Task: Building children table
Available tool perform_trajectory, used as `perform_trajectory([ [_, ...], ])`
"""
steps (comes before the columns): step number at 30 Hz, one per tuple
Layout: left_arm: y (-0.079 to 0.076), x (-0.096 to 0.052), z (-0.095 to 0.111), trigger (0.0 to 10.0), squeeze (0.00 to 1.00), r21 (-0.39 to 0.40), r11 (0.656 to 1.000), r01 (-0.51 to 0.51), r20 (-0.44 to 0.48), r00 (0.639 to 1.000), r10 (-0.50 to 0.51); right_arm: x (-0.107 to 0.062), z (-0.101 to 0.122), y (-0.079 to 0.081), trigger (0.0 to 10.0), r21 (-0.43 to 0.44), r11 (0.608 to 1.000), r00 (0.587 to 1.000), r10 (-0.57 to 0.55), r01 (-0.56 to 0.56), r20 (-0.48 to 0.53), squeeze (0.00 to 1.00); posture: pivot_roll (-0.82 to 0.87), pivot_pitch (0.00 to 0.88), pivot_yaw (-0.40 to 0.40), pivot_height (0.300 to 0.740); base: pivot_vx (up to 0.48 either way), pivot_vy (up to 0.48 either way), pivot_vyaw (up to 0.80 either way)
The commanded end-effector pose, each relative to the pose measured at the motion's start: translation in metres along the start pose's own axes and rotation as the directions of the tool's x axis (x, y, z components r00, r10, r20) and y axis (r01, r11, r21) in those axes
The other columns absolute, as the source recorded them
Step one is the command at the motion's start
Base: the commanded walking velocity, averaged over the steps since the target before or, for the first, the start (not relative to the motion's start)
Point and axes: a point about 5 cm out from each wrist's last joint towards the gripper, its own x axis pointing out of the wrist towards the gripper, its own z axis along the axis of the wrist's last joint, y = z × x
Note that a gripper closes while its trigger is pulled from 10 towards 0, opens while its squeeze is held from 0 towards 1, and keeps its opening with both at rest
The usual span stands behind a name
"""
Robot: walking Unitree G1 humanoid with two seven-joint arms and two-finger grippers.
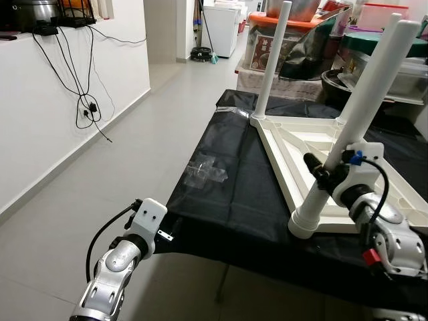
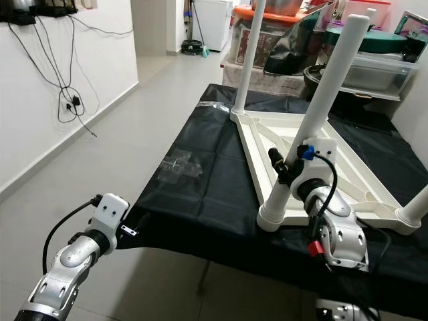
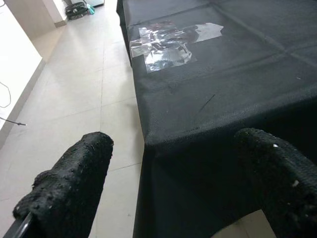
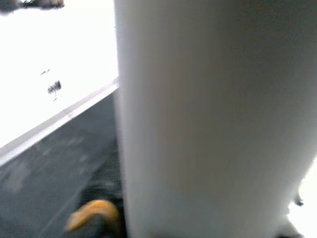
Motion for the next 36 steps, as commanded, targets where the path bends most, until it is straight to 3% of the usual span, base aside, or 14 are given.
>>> perform_trajectory([
  [1,-0.001,0.0,-0.003,10.0,0.0,-0.003,1.0,0.003,-0.012,1.0,-0.003,0.002,-0.004,0.002,0.0,-0.005,0.999,0.999,0.032,-0.032,-0.026,0.0,0.1,0.0,-0.113,0.74,0.0,0.0,0.0],
  [4,-0.001,-0.001,-0.003,10.0,0.0,0.001,1.0,0.008,-0.012,1.0,-0.008,0.0,-0.015,0.011,0.0,0.013,0.994,0.992,0.109,-0.109,-0.064,0.0,0.1,0.0,-0.108,0.74,0.0,0.0,0.0],
  [8,0.0,-0.002,-0.003,10.0,0.0,0.006,1.0,0.012,-0.012,1.0,-0.012,0.001,-0.037,0.002,0.0,0.066,0.972,0.966,-0.214,0.225,-0.148,0.0,0.11,0.0,-0.105,0.74,0.0,0.0,0.0],
  [10,0.0,-0.002,-0.002,10.0,0.0,0.005,1.0,0.01,-0.012,1.0,-0.01,-0.012,-0.056,0.002,0.0,0.08,0.815,0.808,-0.547,0.574,-0.219,0.0,0.11,0.0,-0.102,0.74,0.0,0.0,0.0],
  [13,-0.001,-0.002,-0.002,10.0,0.0,0.005,1.0,0.014,-0.014,1.0,-0.014,-0.023,-0.064,0.026,0.0,0.068,0.743,0.734,-0.636,0.666,-0.238,0.0,0.1,0.0,-0.094,0.74,0.0,0.0,0.0],
  [16,-0.003,-0.001,-0.003,10.0,0.0,0.01,1.0,0.025,-0.016,1.0,-0.025,-0.02,-0.068,0.056,0.0,0.039,0.804,0.781,-0.563,0.593,-0.269,0.0,0.1,0.0,-0.093,0.74,0.0,0.0,0.0],
  [18,-0.003,0.001,-0.001,10.0,0.0,0.009,1.0,0.024,-0.014,1.0,-0.024,-0.014,-0.064,0.067,10.0,0.014,0.859,0.833,-0.492,0.512,-0.253,0.0,0.1,0.0,-0.096,0.74,0.0,0.0,0.0],
  [23,-0.003,0.001,-0.001,10.0,0.0,0.008,1.0,0.021,-0.013,1.0,-0.021,-0.011,-0.06,0.067,10.0,0.013,0.877,0.854,-0.465,0.481,-0.235,0.0,0.1,0.0,-0.099,0.74,0.0,0.0,0.0],
  [24,-0.002,0.002,-0.001,10.0,0.0,0.008,1.0,0.016,-0.013,1.0,-0.016,-0.009,-0.051,0.061,10.0,0.016,0.889,0.877,-0.45,0.458,-0.167,1.0,0.1,0.0,-0.103,0.74,0.0,0.0,0.0],
  [27,-0.001,0.001,-0.002,10.0,0.0,0.005,1.0,0.009,-0.014,1.0,-0.009,-0.002,-0.028,0.034,10.0,-0.005,0.904,0.901,-0.427,0.428,-0.076,1.0,0.1,0.0,-0.11,0.74,0.0,0.0,0.0],
  [28,-0.002,-0.001,-0.004,10.0,0.0,0.003,1.0,0.006,-0.017,1.0,-0.006,0.006,-0.01,0.017,10.0,0.028,0.967,0.967,-0.253,0.254,-0.033,0.0,0.1,0.0,-0.112,0.74,0.0,0.0,0.0],
  [34,-0.004,-0.001,-0.004,10.0,0.0,0.0,1.0,0.008,-0.016,1.0,-0.008,0.004,-0.004,0.006,10.0,0.0,0.999,0.999,-0.036,0.036,-0.015,0.0,0.1,0.0,-0.116,0.74,0.0,0.0,0.0],
  [35,-0.004,0.0,-0.003,10.0,0.0,-0.001,1.0,0.009,-0.013,1.0,-0.009,0.001,-0.006,0.002,3.5,-0.01,1.0,0.999,0.02,-0.021,-0.041,0.0,0.11,0.0,-0.119,0.74,0.0,0.0,0.0],
  [36,-0.004,0.0,-0.002,10.0,0.0,-0.001,1.0,0.01,-0.011,1.0,-0.01,-0.001,-0.008,0.0,3.5,-0.013,0.998,0.997,0.058,-0.058,-0.06,0.0,0.1,0.0,-0.118,0.74,0.0,0.0,0.0],
])
